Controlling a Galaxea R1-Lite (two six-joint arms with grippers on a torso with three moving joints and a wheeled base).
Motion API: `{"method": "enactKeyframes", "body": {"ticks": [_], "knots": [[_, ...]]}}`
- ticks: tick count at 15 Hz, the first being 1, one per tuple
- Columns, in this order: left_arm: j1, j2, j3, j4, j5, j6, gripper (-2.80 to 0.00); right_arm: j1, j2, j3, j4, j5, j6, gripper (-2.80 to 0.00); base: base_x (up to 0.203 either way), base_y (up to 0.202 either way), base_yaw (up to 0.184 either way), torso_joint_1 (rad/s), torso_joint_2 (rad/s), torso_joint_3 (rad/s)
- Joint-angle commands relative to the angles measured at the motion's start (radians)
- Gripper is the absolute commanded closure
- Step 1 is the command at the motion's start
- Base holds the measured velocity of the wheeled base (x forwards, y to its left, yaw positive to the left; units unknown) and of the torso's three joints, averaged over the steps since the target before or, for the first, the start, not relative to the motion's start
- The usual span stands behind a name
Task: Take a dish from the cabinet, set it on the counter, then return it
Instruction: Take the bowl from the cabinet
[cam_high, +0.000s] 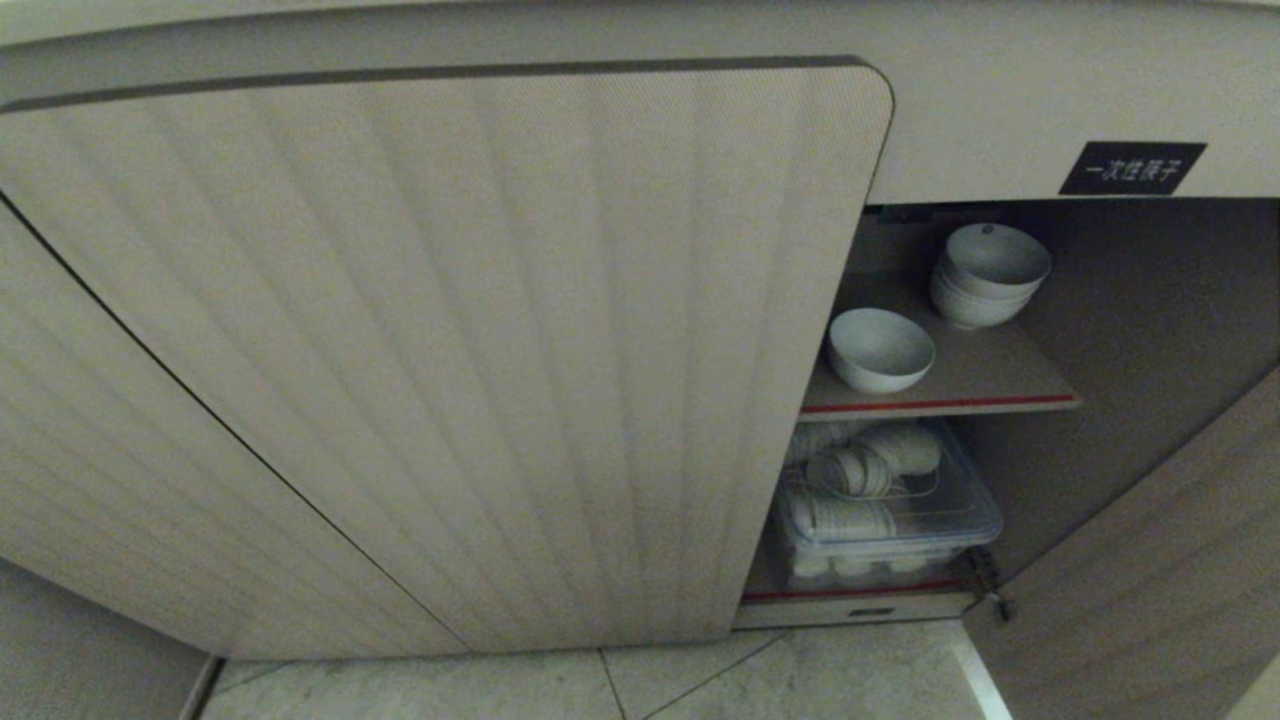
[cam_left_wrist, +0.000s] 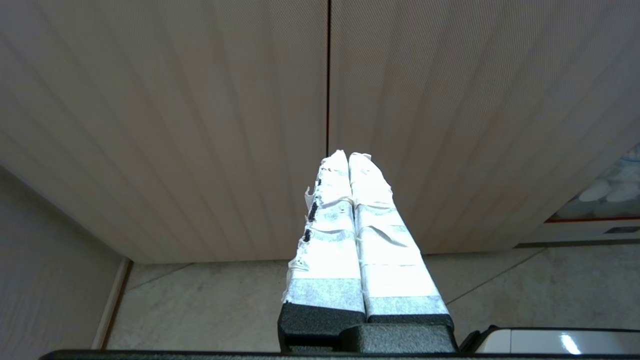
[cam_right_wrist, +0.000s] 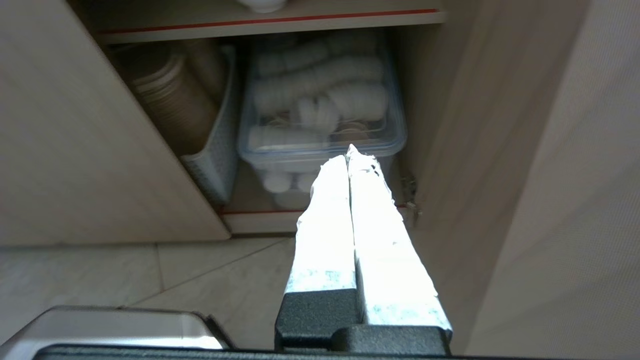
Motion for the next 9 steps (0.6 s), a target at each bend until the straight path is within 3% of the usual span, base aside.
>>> {"method": "enactKeyframes", "body": {"ticks": [1,5,9], "knots": [[0.000,0.000,0.000,0.000,0.000,-0.001,0.00,0.002,0.058,-0.035,-0.002,0.007,0.000,0.00,0.000,0.000,0.000,0.000,0.00,0.000],[0.001,0.000,0.000,0.000,0.000,-0.001,0.00,0.023,0.219,-0.120,-0.008,0.074,0.000,0.00,0.000,0.000,0.000,0.000,0.00,0.000],[0.000,0.000,0.000,0.000,0.000,-0.001,0.00,0.111,0.430,-0.187,-0.038,0.143,0.000,0.00,0.000,0.000,0.000,0.000,0.00,0.000]]}}
